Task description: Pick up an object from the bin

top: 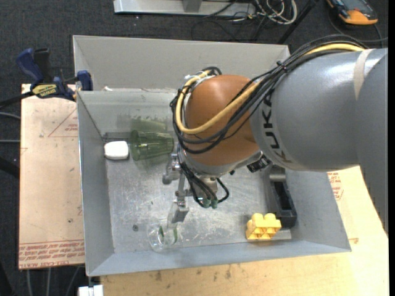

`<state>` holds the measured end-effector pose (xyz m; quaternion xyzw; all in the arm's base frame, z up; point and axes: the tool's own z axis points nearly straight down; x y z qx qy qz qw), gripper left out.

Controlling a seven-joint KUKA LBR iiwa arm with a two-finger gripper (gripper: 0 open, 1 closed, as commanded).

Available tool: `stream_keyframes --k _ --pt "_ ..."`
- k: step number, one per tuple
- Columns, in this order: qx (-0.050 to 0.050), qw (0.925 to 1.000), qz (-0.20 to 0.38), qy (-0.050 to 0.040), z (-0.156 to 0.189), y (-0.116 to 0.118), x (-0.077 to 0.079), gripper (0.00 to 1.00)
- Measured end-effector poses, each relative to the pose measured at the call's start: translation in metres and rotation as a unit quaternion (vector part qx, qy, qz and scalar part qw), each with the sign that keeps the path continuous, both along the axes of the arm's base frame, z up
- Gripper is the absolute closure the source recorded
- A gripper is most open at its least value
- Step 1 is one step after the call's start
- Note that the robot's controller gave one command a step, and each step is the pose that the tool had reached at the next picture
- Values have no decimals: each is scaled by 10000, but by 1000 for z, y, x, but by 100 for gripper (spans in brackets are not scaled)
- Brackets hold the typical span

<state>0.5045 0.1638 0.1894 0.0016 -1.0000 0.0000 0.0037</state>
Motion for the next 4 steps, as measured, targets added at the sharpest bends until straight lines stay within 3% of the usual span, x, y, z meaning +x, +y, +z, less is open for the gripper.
stream_keyframes --k 1,2,3,4 --pt "6 10000 -17 -34 3 -1 2 0" --pt "17 9997 222 -81 -19 -2 -2 0" --pt "13 9954 955 -60 -86 -15 -7 0" --pt "26 9913 1309 -112 -105 25 -17 100"
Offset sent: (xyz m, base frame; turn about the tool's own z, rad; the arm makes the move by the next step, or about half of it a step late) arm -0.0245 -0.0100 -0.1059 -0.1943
